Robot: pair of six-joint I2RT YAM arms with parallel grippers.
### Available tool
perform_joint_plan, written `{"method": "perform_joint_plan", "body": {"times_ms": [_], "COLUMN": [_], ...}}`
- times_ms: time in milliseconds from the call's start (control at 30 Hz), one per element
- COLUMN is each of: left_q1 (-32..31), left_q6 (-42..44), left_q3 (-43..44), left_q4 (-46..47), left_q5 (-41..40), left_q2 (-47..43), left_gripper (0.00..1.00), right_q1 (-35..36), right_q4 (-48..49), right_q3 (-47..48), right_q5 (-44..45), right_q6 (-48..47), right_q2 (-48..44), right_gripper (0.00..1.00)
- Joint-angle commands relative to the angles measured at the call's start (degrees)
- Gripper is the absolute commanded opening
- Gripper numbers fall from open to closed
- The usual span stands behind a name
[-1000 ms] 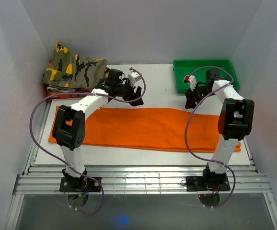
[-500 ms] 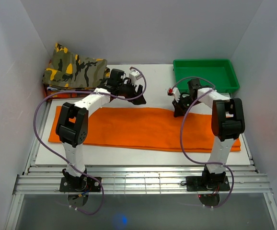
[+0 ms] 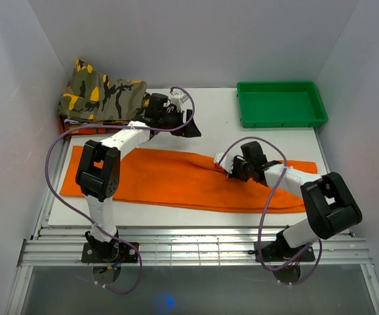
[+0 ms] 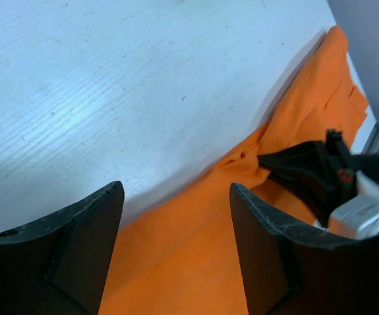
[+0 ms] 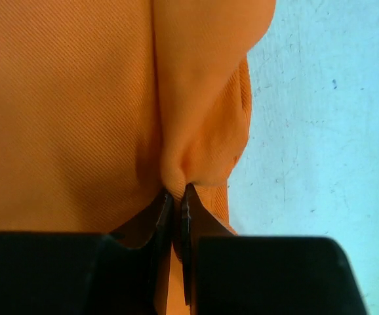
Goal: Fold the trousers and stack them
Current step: Fold the trousers
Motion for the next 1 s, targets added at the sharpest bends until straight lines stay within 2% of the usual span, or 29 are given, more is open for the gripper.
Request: {"method": "perform_joint_plan", "body": {"times_ms": [0, 33, 133, 267, 467, 600, 700, 833, 900, 933, 967], "left_q1": [-1.41, -2.37, -4.74, -7.73, -10.90, -12.22, -12.75, -13.10, -13.36, -13.71, -13.89], "left_q6": [-9.04, -10.46, -14.85, -18.29, -21.98, -22.95, -24.35, -26.56, -26.82, -26.91, -26.82], "left_q3": [-1.14, -2.37, -4.13, -5.10, -4.14, -2.82, -1.51, 0.08, 0.78, 1.39, 1.66], "left_q4": [1.69, 2.13, 3.89, 5.29, 6.00, 6.79, 6.97, 9.59, 9.60, 9.69, 9.69], "left_q5": [0.84, 1.01, 1.98, 1.80, 1.37, 0.40, -0.30, 1.62, 2.68, 3.03, 3.30], "left_q2": [-2.47, -2.48, -2.13, -0.46, 4.20, 6.66, 9.21, 11.76, 12.72, 12.90, 12.99], "left_gripper": [0.76, 0.76, 0.76, 0.75, 0.68, 0.67, 0.66, 0.60, 0.59, 0.59, 0.59], "right_q1": [4.00, 5.57, 8.48, 11.56, 13.67, 15.17, 16.40, 17.63, 17.89, 17.98, 17.98], "right_q4": [18.91, 25.47, 34.73, 52.81, 69.73, 84.84, 93.01, 108.90, 112.10, 113.15, 113.34], "right_q3": [-10.21, -12.25, -19.64, -27.11, -33.01, -35.65, -37.32, -39.08, -39.43, -39.43, -39.35], "right_q5": [13.05, 15.16, 24.12, 29.14, 32.84, 34.78, 36.45, 37.59, 38.03, 38.03, 38.12], "right_q6": [-2.74, -3.27, -5.29, -9.33, -16.80, -20.93, -24.36, -28.49, -29.98, -30.34, -30.43], "right_q2": [-2.19, -2.46, -2.81, -1.24, 5.87, 12.03, 18.53, 26.44, 29.70, 30.32, 30.41], "right_gripper": [0.08, 0.08, 0.08, 0.08, 0.08, 0.08, 0.17, 0.24, 0.32, 0.33, 0.42]}}
